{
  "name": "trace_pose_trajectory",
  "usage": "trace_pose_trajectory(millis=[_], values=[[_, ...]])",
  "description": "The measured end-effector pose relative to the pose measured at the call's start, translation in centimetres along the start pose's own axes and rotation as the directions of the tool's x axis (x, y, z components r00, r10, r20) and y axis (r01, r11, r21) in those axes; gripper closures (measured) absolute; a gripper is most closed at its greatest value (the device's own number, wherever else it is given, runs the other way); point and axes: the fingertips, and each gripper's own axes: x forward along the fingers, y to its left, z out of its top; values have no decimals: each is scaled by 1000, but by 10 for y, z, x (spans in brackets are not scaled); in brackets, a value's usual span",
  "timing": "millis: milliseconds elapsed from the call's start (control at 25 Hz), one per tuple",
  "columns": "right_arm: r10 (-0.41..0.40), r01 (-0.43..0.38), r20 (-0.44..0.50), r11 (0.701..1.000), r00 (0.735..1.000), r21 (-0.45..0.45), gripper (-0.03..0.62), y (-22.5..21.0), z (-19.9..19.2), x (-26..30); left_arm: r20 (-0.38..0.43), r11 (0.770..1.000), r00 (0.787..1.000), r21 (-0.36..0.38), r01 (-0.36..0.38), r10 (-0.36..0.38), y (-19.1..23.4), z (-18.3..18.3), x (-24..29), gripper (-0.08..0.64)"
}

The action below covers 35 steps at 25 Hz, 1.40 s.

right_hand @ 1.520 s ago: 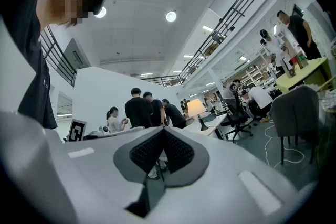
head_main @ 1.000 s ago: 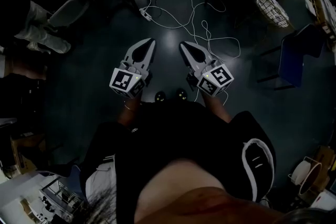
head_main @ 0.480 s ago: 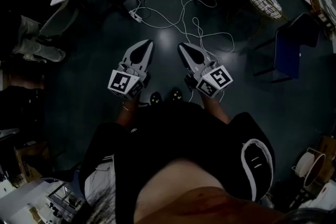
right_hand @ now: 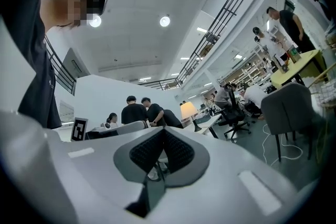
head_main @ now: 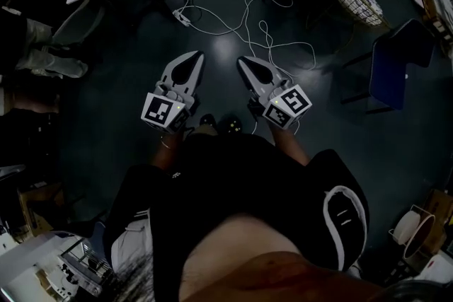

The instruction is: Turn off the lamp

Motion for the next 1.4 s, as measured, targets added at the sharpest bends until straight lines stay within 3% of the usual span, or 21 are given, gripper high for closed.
trace_pose_trajectory(millis=[320,480,1080,1400], values=[[112,-112,-31,994,993,14,592,12,-4,32,7,987,987,-25,-157,158,32,-6,-35,554],[141,-141,-37,990,989,19,592,17,-8,52,20,980,981,-38,-194,195,51,-6,-45,554],[142,-142,-90,990,986,4,592,-2,-17,95,61,973,973,-83,-215,220,97,-8,-26,554],[177,-176,-99,984,979,15,592,-14,-16,134,33,967,969,-72,-243,246,134,-13,-17,554]])
